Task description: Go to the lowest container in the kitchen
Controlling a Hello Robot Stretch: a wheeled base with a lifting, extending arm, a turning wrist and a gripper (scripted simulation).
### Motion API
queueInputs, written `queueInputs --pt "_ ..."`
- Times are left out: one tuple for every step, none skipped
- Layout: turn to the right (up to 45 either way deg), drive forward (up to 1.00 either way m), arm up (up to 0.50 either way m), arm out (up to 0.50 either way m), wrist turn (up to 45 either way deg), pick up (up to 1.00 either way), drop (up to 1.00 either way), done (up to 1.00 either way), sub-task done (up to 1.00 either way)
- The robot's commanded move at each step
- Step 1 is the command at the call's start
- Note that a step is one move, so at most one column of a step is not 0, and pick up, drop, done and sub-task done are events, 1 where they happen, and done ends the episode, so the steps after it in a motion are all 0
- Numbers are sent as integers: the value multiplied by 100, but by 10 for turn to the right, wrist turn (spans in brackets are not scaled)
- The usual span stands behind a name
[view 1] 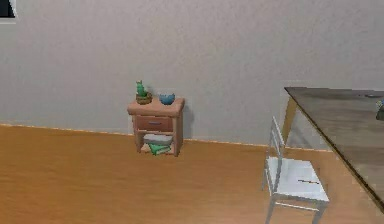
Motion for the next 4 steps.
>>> queueInputs --pt "0 100 0 0 0 0 0 0 0" --pt "0 15 0 0 0 0 0 0 0" --pt "450 0 0 0 0 0 0 0 0" --pt "390 0 0 0 0 0 0 0 0"
